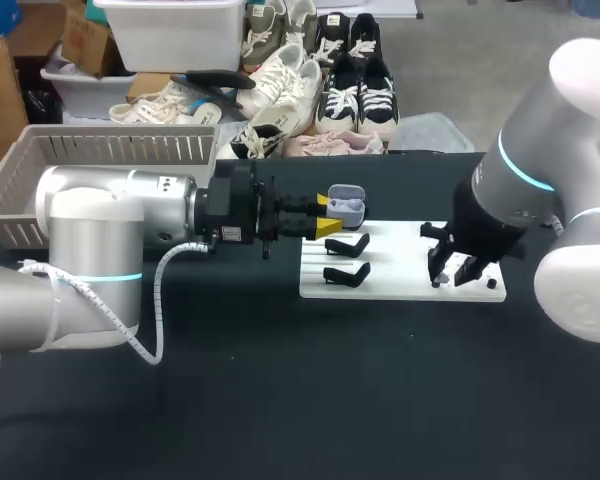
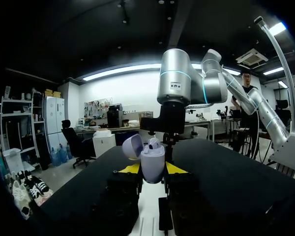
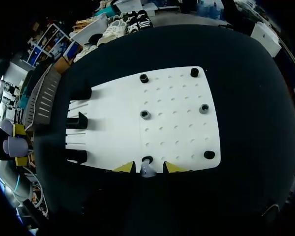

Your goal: Pick up each earbud case from the left stands, insert the matching earbuds, close the lid, and place the case in the box.

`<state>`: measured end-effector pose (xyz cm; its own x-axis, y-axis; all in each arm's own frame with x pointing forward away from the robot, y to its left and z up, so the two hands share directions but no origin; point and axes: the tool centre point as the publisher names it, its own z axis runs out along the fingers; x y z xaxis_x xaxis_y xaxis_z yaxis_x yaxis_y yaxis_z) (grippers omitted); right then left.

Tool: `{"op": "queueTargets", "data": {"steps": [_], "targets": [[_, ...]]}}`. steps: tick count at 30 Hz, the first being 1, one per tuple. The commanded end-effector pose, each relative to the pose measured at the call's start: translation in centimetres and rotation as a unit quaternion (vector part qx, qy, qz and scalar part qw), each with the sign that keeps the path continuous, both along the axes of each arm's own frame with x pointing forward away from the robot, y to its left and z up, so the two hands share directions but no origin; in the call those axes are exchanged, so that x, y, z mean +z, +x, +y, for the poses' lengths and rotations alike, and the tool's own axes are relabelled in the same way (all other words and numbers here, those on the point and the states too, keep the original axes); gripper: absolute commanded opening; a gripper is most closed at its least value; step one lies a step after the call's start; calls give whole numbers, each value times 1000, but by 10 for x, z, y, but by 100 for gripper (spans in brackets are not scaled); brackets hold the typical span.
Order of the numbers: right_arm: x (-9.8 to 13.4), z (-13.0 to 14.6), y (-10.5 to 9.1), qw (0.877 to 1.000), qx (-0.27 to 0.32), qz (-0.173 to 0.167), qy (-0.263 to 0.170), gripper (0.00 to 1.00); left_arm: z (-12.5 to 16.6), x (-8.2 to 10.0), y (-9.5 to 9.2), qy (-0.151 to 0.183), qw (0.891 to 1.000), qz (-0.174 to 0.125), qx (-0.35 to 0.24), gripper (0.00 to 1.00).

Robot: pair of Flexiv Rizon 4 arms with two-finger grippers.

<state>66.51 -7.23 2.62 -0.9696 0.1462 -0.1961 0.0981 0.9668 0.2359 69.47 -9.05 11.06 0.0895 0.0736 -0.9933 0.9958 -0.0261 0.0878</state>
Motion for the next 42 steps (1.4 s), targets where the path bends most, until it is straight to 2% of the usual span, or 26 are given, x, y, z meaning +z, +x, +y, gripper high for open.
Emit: {"op": "queueTargets", "data": {"steps": [1, 12, 24, 26, 28, 42], "targets": [[-1, 3, -1, 1000, -1, 0, -2, 31, 0, 0, 1, -1, 1000, 0, 0, 0], [-2, 4, 0, 1000, -3, 2, -4, 31, 0, 0, 1, -1, 1000, 0, 0, 0], [-5, 4, 1, 1000, -6, 2, -12, 26, 0, 0, 1, -1, 1000, 0, 0, 0], [-6, 3, 1, 1000, -6, 3, -12, 23, 0, 0, 1, -1, 1000, 0, 0, 0], [-6, 3, 1, 1000, -6, 4, -13, 0, 0, 0, 1, -1, 1000, 0, 0, 0], [0, -2, -3, 1000, -9, -3, -11, 0, 0, 0, 1, -1, 1000, 0, 0, 0]]}}
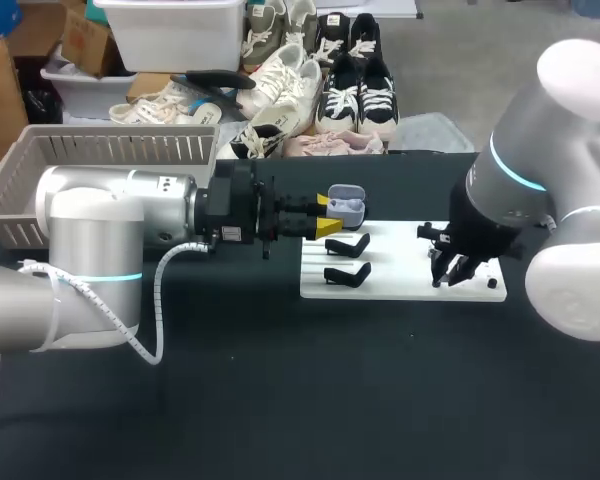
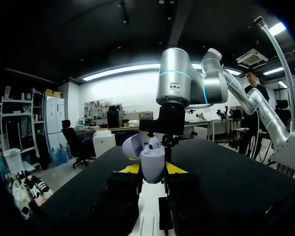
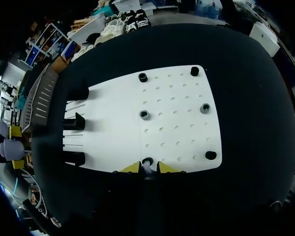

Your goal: Pick up each earbud case from the left stands, insert the matching earbuds, close the lid, and place the case in the box.

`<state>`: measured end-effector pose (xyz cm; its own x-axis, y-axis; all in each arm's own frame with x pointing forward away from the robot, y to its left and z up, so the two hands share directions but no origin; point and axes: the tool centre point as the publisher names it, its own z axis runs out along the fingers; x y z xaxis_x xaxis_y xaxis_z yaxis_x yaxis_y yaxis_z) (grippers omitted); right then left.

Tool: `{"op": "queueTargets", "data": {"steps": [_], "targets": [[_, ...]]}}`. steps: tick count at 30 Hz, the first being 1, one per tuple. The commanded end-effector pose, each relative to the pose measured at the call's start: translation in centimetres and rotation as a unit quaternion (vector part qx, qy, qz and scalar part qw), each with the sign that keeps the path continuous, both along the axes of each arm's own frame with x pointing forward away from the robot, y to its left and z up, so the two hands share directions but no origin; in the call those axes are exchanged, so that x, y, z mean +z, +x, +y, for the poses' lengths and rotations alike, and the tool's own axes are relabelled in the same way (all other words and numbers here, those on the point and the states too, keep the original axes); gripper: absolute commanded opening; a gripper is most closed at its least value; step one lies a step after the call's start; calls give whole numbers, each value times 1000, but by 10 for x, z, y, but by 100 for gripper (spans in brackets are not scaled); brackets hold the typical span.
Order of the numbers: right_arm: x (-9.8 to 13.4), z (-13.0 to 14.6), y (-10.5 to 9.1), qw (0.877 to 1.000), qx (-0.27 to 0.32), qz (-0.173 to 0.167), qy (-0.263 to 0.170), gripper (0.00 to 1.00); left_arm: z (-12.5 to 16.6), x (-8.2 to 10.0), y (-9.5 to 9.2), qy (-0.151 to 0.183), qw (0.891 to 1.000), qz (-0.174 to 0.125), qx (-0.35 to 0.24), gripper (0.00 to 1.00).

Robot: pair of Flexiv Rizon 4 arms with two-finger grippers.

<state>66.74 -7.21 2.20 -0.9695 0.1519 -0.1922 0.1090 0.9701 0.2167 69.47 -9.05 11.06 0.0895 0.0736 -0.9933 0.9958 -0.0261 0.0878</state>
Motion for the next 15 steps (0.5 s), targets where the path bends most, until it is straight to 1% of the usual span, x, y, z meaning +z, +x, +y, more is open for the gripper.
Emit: {"op": "queueTargets", "data": {"steps": [1, 9, 12, 15], "targets": [[5, -2, -6, 1000, -4, -7, -2, 0, 0, 0, 1, -1, 1000, 0, 0, 0], [17, -5, -14, 1000, -3, -19, -1, 0, 0, 0, 1, -1, 1000, 0, 0, 0], [27, -6, -18, 1000, -2, -27, -1, 0, 0, 0, 1, -1, 1000, 0, 0, 0], [44, -6, -19, 999, 5, -38, 0, 0, 0, 0, 1, -1, 1000, 0, 0, 0]]}}
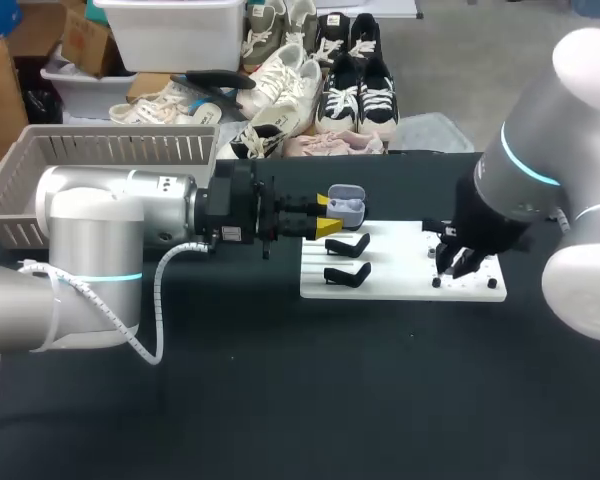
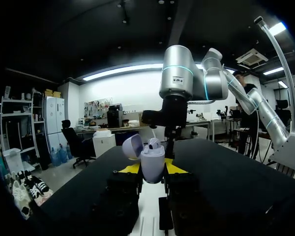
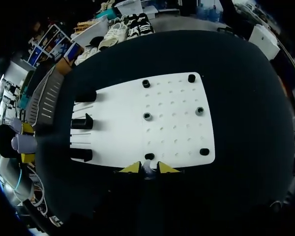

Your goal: Pick up each earbud case from the left stands, insert the matching earbuds, close the lid, and place the case in the box.

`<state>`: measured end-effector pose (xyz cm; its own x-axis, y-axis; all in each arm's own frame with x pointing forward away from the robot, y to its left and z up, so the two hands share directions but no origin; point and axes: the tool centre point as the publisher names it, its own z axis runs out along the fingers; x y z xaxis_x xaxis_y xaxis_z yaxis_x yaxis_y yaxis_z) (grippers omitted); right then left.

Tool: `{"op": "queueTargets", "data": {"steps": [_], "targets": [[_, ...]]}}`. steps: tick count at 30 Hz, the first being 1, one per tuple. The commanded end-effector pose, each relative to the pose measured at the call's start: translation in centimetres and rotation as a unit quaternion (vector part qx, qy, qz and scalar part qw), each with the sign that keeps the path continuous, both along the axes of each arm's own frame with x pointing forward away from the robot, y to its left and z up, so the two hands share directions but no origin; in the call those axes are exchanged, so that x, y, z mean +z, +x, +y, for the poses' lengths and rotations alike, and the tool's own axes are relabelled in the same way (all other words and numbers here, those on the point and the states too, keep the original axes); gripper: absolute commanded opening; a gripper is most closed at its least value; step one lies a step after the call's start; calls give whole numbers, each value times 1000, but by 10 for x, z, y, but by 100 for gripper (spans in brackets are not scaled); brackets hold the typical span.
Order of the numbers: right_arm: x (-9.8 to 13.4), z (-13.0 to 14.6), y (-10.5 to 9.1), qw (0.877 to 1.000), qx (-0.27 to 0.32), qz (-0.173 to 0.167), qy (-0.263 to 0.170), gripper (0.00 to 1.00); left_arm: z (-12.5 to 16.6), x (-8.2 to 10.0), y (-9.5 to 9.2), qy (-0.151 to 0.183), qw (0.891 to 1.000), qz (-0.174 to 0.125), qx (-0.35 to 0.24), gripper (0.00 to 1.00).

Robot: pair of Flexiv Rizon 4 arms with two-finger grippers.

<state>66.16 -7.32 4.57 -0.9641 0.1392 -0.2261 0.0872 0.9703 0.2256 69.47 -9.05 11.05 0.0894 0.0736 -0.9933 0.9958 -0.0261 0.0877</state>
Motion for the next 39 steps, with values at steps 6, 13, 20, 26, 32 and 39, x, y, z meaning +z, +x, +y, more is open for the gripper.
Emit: {"op": "queueTargets", "data": {"steps": [6, 13, 20, 26, 32, 39], "targets": [[67, 4, -14, 999, 41, -9, -3, 0, 0, 0, 1, -1, 1000, 0, 0, 0], [113, 24, -17, 993, 114, 25, -28, 0, 0, 0, 1, -1, 1000, 0, 0, 0], [151, 50, -20, 978, 196, 51, -40, 0, 0, 0, 1, -1, 1000, 0, 0, 0], [167, 80, -13, 969, 239, 40, -53, 0, 0, 0, 1, -1, 1000, 0, 0, 0], [170, 103, -6, 963, 258, 51, -63, 0, 0, 0, 1, -1, 1000, 0, 0, 0], [164, 126, -3, 956, 274, 68, -74, 0, 0, 0, 1, -1, 1000, 0, 0, 0]]}}
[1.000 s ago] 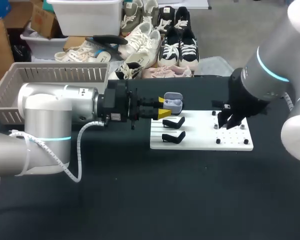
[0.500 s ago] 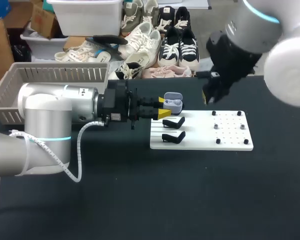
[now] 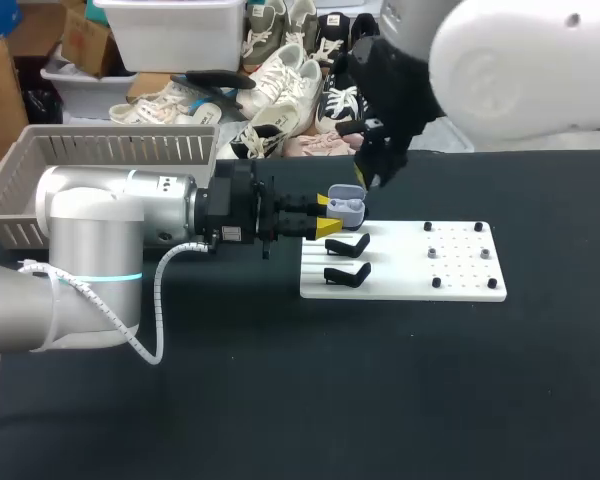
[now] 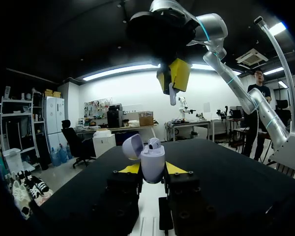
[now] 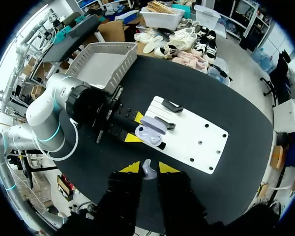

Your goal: Pick up each earbud case from the left stands, insert the matching earbuds, close the lid, and place the case in the box.

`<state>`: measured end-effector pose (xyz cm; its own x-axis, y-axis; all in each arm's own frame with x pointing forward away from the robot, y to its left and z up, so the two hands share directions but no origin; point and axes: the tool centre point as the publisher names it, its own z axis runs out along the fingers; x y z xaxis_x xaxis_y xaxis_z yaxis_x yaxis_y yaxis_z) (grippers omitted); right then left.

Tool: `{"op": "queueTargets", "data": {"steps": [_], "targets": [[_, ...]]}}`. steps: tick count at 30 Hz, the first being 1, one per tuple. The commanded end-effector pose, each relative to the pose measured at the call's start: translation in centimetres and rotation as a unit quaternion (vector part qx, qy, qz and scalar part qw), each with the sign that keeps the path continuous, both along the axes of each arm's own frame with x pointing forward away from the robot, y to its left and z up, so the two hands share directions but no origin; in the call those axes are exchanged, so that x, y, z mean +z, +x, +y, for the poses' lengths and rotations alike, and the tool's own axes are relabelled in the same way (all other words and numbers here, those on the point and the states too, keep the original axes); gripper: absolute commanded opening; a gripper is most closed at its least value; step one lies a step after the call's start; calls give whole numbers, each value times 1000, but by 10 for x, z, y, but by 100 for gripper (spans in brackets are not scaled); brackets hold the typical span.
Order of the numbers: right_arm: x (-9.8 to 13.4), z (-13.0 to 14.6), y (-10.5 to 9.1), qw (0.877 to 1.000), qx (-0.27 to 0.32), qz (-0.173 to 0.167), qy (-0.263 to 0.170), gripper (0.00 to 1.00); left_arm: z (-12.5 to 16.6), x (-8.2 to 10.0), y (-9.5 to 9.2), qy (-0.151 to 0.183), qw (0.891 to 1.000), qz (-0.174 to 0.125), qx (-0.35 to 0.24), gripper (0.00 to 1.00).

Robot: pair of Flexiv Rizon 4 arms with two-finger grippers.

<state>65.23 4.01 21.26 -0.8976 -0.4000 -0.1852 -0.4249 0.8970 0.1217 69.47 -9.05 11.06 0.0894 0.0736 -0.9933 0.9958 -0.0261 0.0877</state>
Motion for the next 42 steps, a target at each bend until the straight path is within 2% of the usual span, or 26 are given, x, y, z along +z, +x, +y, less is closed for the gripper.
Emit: {"op": "queueTargets", "data": {"steps": [1, 6, 10, 24, 26, 31, 35, 42], "targets": [[-4, 15, 7, 998, 7, 48, -33, 0, 0, 0, 1, -1, 1000, 0, 0, 0], [-10, 24, 8, 998, 15, 45, -28, 0, 0, 0, 1, -1, 1000, 0, 0, 0], [-17, 25, 8, 999, 19, 25, -21, 0, 0, 0, 1, -1, 1000, 0, 0, 0], [-17, 25, 8, 999, 19, 25, -21, 0, 0, 0, 1, -1, 1000, 0, 0, 0], [-23, 25, 11, 999, 25, 30, -26, 0, 0, 0, 1, -1, 1000, 0, 0, 0], [-27, 26, 19, 999, 36, 11, -33, 0, 0, 0, 1, -1, 1000, 0, 0, 0], [-30, 31, 24, 997, 67, -3, -40, 0, 0, 0, 1, -1, 1000, 0, 0, 0], [-34, 32, 31, 996, 79, 6, -46, 0, 0, 0, 1, -1, 1000, 0, 0, 0]]}}
